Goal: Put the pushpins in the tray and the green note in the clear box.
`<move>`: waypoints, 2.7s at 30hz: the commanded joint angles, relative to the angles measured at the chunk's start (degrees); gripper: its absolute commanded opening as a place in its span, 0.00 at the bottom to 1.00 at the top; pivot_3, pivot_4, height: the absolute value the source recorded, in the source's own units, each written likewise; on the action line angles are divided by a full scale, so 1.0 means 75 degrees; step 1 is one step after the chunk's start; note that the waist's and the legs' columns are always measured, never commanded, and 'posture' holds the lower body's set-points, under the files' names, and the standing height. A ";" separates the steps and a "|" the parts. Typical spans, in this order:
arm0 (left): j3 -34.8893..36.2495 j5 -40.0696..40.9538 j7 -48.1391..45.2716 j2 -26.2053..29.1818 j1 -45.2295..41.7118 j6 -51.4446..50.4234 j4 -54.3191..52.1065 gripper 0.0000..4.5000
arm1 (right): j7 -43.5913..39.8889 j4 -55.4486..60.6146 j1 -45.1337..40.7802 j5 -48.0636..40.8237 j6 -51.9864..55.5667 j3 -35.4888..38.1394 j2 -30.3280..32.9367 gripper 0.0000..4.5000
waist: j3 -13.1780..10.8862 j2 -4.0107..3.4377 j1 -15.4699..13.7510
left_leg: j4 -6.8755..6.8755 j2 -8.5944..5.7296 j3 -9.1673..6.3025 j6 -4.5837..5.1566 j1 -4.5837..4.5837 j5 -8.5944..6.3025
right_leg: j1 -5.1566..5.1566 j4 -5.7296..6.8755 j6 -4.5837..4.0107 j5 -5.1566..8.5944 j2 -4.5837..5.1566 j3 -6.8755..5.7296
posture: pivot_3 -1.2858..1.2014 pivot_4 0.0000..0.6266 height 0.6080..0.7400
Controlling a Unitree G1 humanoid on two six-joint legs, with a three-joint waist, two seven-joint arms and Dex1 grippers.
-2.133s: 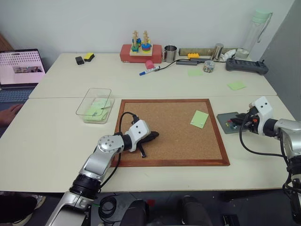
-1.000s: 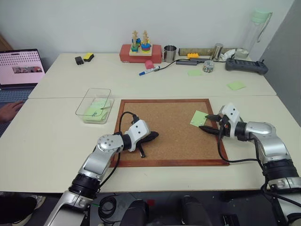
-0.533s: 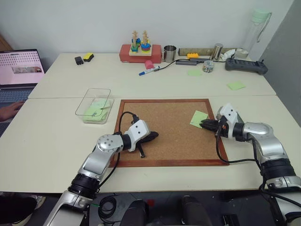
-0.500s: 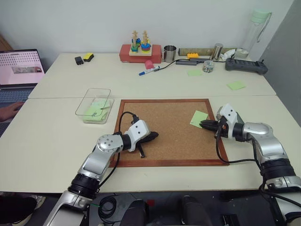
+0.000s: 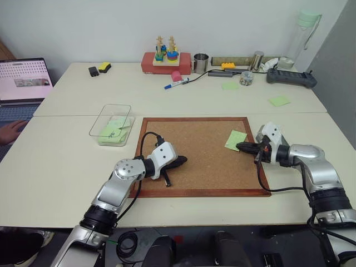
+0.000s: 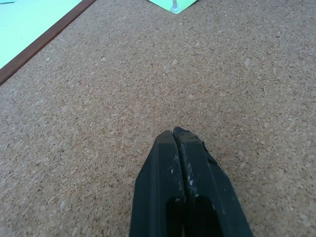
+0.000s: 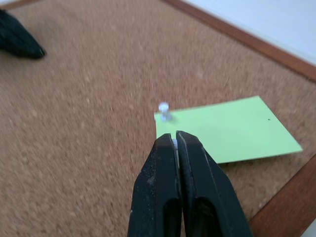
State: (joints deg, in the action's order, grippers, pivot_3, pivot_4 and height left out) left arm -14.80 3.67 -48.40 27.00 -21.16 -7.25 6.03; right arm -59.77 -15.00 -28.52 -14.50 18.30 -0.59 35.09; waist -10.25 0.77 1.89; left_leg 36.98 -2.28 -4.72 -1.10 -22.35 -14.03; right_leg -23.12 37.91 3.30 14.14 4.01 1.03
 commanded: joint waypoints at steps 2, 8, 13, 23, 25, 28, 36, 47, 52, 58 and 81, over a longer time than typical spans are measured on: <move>-0.0270 -0.0323 -0.0101 0.0115 0.0221 -0.0214 0.0319 0.00 | 0.0076 0.0546 -0.0100 -0.0418 0.0364 0.0388 0.0094 0.00 | 0.0000 0.0000 -0.0005 | 0.0000 -0.0001 -0.0002 0.0000 0.0000 0.0000 | 0.0000 -0.0001 0.0000 0.0000 0.0000 0.0000 | 0.52 0.24 1.00; -0.0293 -0.0305 -0.0107 0.0132 0.0231 -0.0232 0.0301 0.00 | 0.0235 0.0732 -0.0046 -0.0705 0.0768 0.0616 0.0085 0.00 | 0.0000 -0.0001 -0.0005 | 0.0000 0.0000 -0.0003 0.0000 0.0000 0.0000 | 0.0000 0.0000 0.0000 0.0000 0.0001 0.0000 | 0.52 0.24 1.00; -0.0297 -0.0303 -0.0096 0.0128 0.0252 -0.0251 0.0277 0.00 | 0.0473 0.0800 -0.0070 -0.0911 0.1002 0.0873 0.0087 0.00 | 0.0001 0.0000 -0.0006 | 0.0000 0.0000 -0.0003 0.0000 -0.0001 0.0000 | 0.0001 -0.0001 0.0000 0.0000 0.0001 0.0000 | 0.52 0.24 1.00; -0.0299 -0.0291 -0.0072 0.0119 0.0264 -0.0229 0.0266 0.00 | 0.1293 -0.0150 -0.0003 -0.0482 0.1180 0.1581 0.0984 0.00 | 0.0001 -0.0001 -0.0005 | 0.0000 -0.0002 0.0008 0.0001 -0.0001 0.0000 | 0.0001 -0.0002 0.0000 0.0000 0.0001 0.0002 | 0.52 0.24 1.00; -0.0305 -0.0289 -0.0082 0.0109 0.0245 -0.0216 0.0290 0.00 | 0.1467 -0.0367 0.0048 -0.0323 0.1115 0.1574 0.1114 0.00 | 0.0005 -0.0007 -0.0003 | -0.0001 -0.0002 0.0011 0.0001 0.0000 0.0000 | 0.0001 -0.0001 0.0000 0.0000 0.0000 0.0001 | 0.52 0.24 1.00; -0.0321 -0.0290 -0.0099 0.0101 0.0221 -0.0213 0.0300 0.00 | 0.1704 -0.0715 0.0079 -0.0148 0.1076 0.1564 0.1192 0.00 | 0.0006 -0.0007 -0.0003 | -0.0001 -0.0002 0.0018 0.0001 0.0000 0.0000 | 0.0002 -0.0002 0.0000 0.0000 0.0000 0.0002 | 0.52 0.24 1.00; -0.0329 -0.0289 -0.0112 0.0130 0.0242 -0.0235 0.0267 0.00 | 0.1614 -0.0834 0.0219 -0.0100 0.1128 0.1465 0.1147 0.25 | 0.0008 -0.0010 -0.0004 | 0.0000 -0.0002 0.0020 0.0001 -0.0001 0.0000 | 0.0003 -0.0002 0.0000 0.0000 0.0001 0.0003 | 0.52 0.24 1.00; -0.0305 -0.0284 -0.0102 0.0152 0.0291 -0.0235 0.0242 0.00 | 0.1001 0.0118 0.0250 -0.0482 0.1065 0.1508 0.1261 0.65 | 0.0010 -0.0014 -0.0002 | 0.0000 -0.0002 0.0019 0.0001 -0.0001 0.0000 | 0.0003 -0.0001 0.0000 0.0000 0.0001 0.0003 | 0.52 0.24 1.00; -0.0292 -0.0252 -0.0172 0.0200 0.0308 -0.0200 0.0241 0.00 | 0.0475 0.1317 0.0506 -0.0183 0.0605 0.0705 0.1297 0.65 | 0.0024 -0.0019 0.0005 | -0.0001 -0.0001 0.0014 0.0001 0.0000 -0.0001 | 0.0003 -0.0002 0.0002 0.0002 -0.0002 0.0001 | 0.52 0.24 1.00; -0.0240 -0.0223 -0.0178 0.0232 0.0309 -0.0219 0.0206 0.00 | 0.0672 0.1569 0.0236 0.0095 0.0373 -0.0180 0.0543 0.65 | 0.0027 -0.0017 0.0005 | -0.0001 0.0001 0.0009 0.0001 0.0001 -0.0001 | 0.0004 -0.0005 0.0002 0.0001 -0.0004 0.0000 | 0.52 0.24 1.00; -0.0239 -0.0237 -0.0144 0.0271 0.0325 -0.0242 0.0194 0.00 | 0.0900 -0.0817 -0.0633 0.0796 -0.0891 -0.0689 -0.0787 0.39 | 0.0031 -0.0016 0.0011 | -0.0004 -0.0001 0.0002 0.0000 0.0013 0.0000 | 0.0002 0.0001 -0.0002 0.0000 -0.0006 0.0005 | 0.52 0.24 1.00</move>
State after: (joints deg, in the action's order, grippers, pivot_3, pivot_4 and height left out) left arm -15.27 3.69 -48.36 27.93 -20.59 -7.30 5.26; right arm -52.84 -21.41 -32.14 -7.92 13.03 -6.99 29.38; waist -10.01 0.65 1.98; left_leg 36.96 -2.29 -4.70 -1.09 -22.25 -14.04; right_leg -23.10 37.92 3.29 14.15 3.97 1.08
